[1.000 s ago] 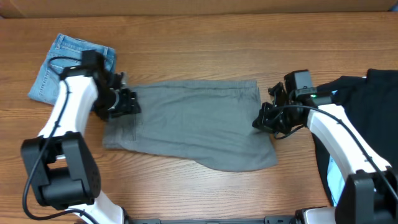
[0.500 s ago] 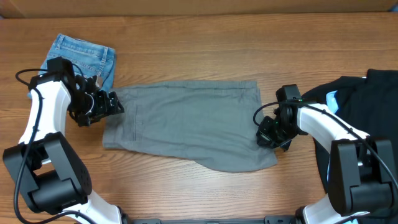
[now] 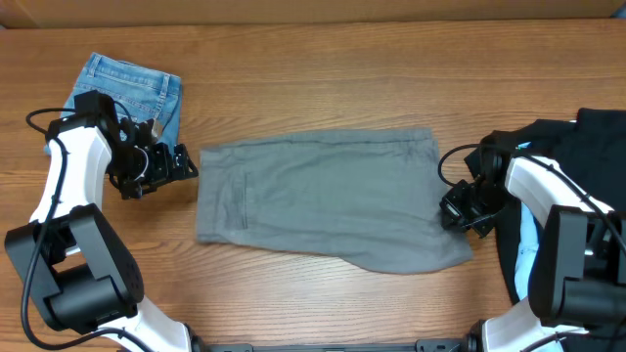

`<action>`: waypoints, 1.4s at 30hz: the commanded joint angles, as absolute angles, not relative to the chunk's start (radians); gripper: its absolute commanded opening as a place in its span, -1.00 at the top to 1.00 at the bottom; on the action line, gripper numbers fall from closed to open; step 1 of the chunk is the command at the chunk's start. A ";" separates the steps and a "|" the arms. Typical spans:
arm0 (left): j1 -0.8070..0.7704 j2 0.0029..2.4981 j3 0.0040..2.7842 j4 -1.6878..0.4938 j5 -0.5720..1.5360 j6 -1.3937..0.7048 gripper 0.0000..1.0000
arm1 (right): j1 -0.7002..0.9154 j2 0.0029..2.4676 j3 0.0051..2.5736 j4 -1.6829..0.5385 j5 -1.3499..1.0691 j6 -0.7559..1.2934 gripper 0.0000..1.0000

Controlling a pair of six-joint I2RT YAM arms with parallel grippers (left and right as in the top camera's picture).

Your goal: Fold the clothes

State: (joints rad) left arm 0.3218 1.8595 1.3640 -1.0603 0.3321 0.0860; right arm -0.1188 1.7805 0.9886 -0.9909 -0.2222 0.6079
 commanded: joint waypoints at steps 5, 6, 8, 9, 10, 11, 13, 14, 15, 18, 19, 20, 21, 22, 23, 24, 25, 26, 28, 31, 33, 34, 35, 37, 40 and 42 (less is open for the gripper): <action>0.326 1.877 1.354 -1.063 0.366 0.178 -1.00 | -0.118 1.702 1.101 -1.027 -0.260 0.384 0.88; 0.326 1.877 1.350 -1.062 0.366 0.189 -1.00 | -0.114 1.672 1.108 -1.022 -0.321 0.344 0.78; 0.326 1.877 1.333 -1.052 0.367 0.204 -1.00 | -0.109 1.614 1.110 -1.007 -0.445 0.273 0.56; 0.325 1.877 1.319 -1.041 0.369 0.204 -1.00 | -0.106 1.592 1.110 -1.003 -0.493 0.252 0.42; 0.324 1.877 1.304 -1.026 0.376 0.205 -1.00 | -0.103 1.577 1.110 -1.002 -0.533 0.233 0.31; 0.322 1.877 1.287 -1.011 0.392 0.212 -1.00 | -0.099 1.569 1.110 -1.003 -0.558 0.226 0.28; 0.316 1.877 1.254 -0.985 0.434 0.228 -0.99 | -0.093 1.568 1.105 -1.012 -0.564 0.226 0.31; 0.312 1.877 1.241 -0.979 0.456 0.244 -1.00 | -0.085 1.571 1.092 -1.010 -0.563 0.217 0.37; 0.308 1.877 1.230 -0.974 0.469 0.255 -1.00 | -0.077 1.571 1.080 -1.007 -0.563 0.211 0.38; 0.291 1.877 1.200 -0.961 0.472 0.270 -1.00 | -0.033 1.573 1.005 -0.961 -0.562 0.208 0.38; 0.287 1.877 1.198 -0.960 0.471 0.270 -1.00 | -0.019 1.573 0.981 -0.939 -0.562 0.210 0.38; 0.282 1.877 1.198 -0.957 0.471 0.270 -1.00 | -0.006 1.573 0.955 -0.914 -0.561 0.221 0.38; 0.278 1.877 1.198 -0.953 0.469 0.270 -1.00 | 0.005 1.575 0.933 -0.890 -0.554 0.242 0.38; 0.271 1.877 1.198 -0.947 0.468 0.270 -1.00 | 0.014 1.575 0.909 -0.865 -0.546 0.271 0.38; 0.264 1.877 1.198 -0.941 0.469 0.269 -1.00 | 0.022 1.576 0.883 -0.835 -0.538 0.301 0.39; 0.257 1.877 1.198 -0.936 0.468 0.269 -1.00 | 0.027 1.578 0.863 -0.807 -0.536 0.317 0.39; 0.247 1.877 1.198 -0.928 0.467 0.268 -1.00 | 0.031 1.580 0.840 -0.768 -0.539 0.319 0.39; 0.240 1.877 1.198 -0.923 0.463 0.262 -1.00 | 0.034 1.581 0.818 -0.731 -0.540 0.318 0.38; 0.227 1.877 1.198 -0.910 0.456 0.242 -1.00 | 0.035 1.581 0.777 -0.674 -0.541 0.318 0.38; 0.216 1.878 1.198 -0.891 0.425 0.220 -1.00 | 0.035 1.581 0.731 -0.622 -0.541 0.319 0.38; 0.215 1.878 1.197 -0.878 0.414 0.221 -0.99 | 0.035 1.581 0.710 -0.596 -0.541 0.319 0.37; 0.215 1.880 1.197 -0.871 0.414 0.220 -1.00 | 0.035 1.581 0.703 -0.587 -0.540 0.319 0.37; 0.215 1.884 1.197 -0.865 0.416 0.218 -0.99 | 0.035 1.581 0.696 -0.578 -0.540 0.319 0.36; 0.215 1.902 1.197 -0.849 0.417 0.204 -1.00 | 0.035 1.581 0.689 -0.571 -0.540 0.319 0.35; 0.215 1.947 1.197 -0.836 0.462 0.202 -1.00 | 0.035 1.581 0.688 -0.569 -0.540 0.319 0.29; 0.214 1.992 1.197 -0.833 0.498 0.202 -1.00 | 0.035 1.581 0.687 -0.568 -0.537 0.319 0.26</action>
State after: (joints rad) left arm 0.2157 1.9167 1.2030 -0.8360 0.4389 0.2165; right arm 0.0288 1.5795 0.6987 -0.5732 -0.5358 0.3153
